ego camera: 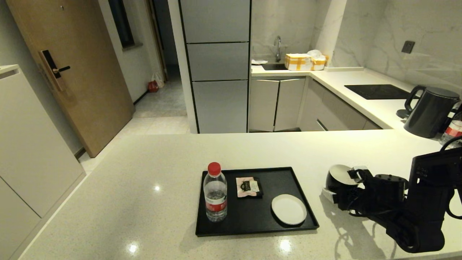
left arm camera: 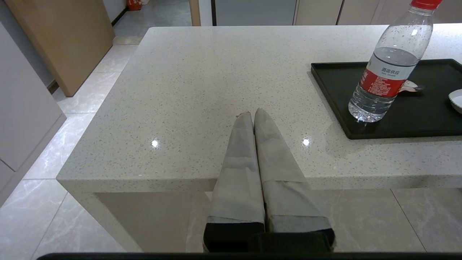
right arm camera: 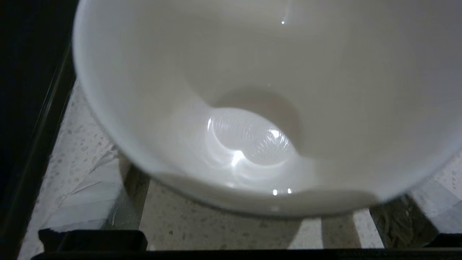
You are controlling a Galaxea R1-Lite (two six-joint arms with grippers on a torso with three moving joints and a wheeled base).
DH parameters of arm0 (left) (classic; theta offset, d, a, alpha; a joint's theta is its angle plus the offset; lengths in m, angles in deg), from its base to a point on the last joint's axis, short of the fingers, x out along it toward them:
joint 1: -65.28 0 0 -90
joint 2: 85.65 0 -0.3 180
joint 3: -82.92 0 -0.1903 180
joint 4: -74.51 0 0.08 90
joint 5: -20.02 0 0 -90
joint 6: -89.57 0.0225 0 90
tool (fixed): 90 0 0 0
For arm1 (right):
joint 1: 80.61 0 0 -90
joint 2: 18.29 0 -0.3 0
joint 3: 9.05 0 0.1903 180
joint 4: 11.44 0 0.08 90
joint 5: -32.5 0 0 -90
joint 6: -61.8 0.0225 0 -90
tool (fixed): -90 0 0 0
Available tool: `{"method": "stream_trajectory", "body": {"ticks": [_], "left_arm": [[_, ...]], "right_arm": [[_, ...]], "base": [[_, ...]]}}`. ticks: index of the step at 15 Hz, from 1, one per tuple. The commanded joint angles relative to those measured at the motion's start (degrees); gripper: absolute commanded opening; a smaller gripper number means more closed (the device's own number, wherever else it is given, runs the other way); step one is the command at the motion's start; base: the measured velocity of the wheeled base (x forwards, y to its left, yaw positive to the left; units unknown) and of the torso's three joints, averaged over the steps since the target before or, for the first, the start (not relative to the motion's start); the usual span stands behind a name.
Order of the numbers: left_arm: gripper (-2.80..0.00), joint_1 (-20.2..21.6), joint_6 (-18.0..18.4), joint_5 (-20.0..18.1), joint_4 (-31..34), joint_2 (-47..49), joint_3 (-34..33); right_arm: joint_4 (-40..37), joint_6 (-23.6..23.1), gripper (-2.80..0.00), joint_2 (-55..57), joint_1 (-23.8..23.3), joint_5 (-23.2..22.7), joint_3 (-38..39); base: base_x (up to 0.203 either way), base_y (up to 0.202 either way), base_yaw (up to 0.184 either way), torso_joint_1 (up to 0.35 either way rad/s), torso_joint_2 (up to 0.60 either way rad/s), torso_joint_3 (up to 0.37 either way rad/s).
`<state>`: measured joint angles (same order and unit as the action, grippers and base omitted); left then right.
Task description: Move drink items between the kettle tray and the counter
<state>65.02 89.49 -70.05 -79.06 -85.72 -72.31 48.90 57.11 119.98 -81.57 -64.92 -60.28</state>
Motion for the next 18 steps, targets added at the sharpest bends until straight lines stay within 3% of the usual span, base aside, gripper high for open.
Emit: {"method": "stream_trajectory", "body": {"ticks": [1,5,14,18], "left_arm": [[-2.80,0.0,0.0,0.0,0.0,0.0,0.0],[-2.80,0.0,0.0,0.0,0.0,0.0,0.0],[-2.80,0.0,0.0,0.0,0.0,0.0,0.0],[-2.80,0.0,0.0,0.0,0.0,0.0,0.0]], "right_arm": [[0.9,0.0,0.00,-1.7,0.0,-0.2,2.5],[1.8,3.3,0.00,-4.3,0.0,-0.4,6.3],[4.0,5.4,0.00,-12.5,-0.2,-0.6,18.8],[4.0,6.2,0.00,-21.1,-0.3,-0.6,24.9]], "base": [[0.000,0.000,0.000,0.000,0.00,0.000],[0.000,0.000,0.000,0.000,0.00,0.000],[0.000,0.000,0.000,0.000,0.00,0.000],[0.000,0.000,0.000,0.000,0.00,0.000]]}}
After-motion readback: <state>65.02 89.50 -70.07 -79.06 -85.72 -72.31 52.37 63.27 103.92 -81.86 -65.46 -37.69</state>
